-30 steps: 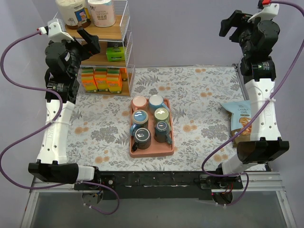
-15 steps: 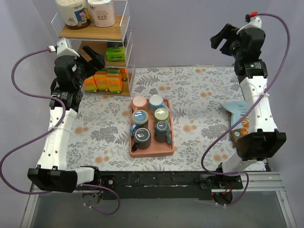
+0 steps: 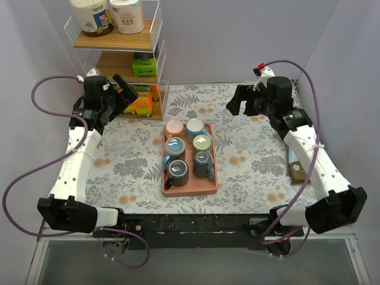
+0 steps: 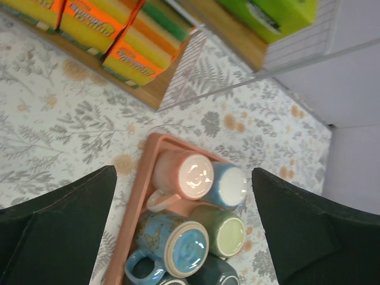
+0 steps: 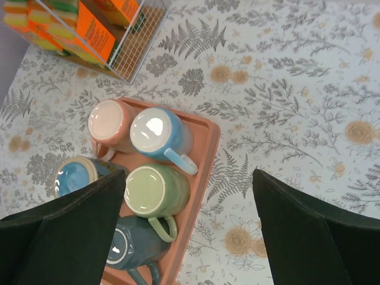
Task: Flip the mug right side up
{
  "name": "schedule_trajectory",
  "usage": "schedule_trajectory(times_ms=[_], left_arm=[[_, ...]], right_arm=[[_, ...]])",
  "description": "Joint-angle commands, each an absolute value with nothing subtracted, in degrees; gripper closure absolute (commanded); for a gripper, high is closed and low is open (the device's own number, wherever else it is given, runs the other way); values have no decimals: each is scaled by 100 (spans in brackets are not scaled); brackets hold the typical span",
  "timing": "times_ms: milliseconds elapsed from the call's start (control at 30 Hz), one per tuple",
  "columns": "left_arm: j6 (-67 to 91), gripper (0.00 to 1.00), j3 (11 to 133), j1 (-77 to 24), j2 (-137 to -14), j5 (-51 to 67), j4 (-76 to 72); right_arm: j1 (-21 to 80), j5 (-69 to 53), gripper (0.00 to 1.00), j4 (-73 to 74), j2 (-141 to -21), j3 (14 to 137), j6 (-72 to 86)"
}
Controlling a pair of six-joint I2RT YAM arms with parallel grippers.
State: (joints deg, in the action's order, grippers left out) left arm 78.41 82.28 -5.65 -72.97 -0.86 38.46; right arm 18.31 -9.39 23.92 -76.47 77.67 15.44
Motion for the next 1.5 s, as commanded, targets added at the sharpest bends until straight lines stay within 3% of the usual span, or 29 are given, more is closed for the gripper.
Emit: schedule_trajectory(times_ms=[0,167,367,733,1133,1467], left_arm=[[7796,2,8464,-580,-7672,-755,5202],[8673,2,8131,-580,-7621,-1265,5589],[7779,2,7866,-580,-7366,-142,4931],[7743,2,8094,-580,-7198,404,4500],[7972,2,8156,-580,-7277,413,4456],[8016,2,8235,-580,-7321,255,4544]], right_arm=[[1933,-958,5,2135,-6909,7464,889],[2328,-1441,6,2636,-6085,6655,537],[3277,-1424,9,3296,-5407,5644,518],[5000,-467,24,2435,-5809,4536,1019],[5098,369,34,1705,-6846,4535,1230],[5098,360,42,1811,-7427,4816,1248]])
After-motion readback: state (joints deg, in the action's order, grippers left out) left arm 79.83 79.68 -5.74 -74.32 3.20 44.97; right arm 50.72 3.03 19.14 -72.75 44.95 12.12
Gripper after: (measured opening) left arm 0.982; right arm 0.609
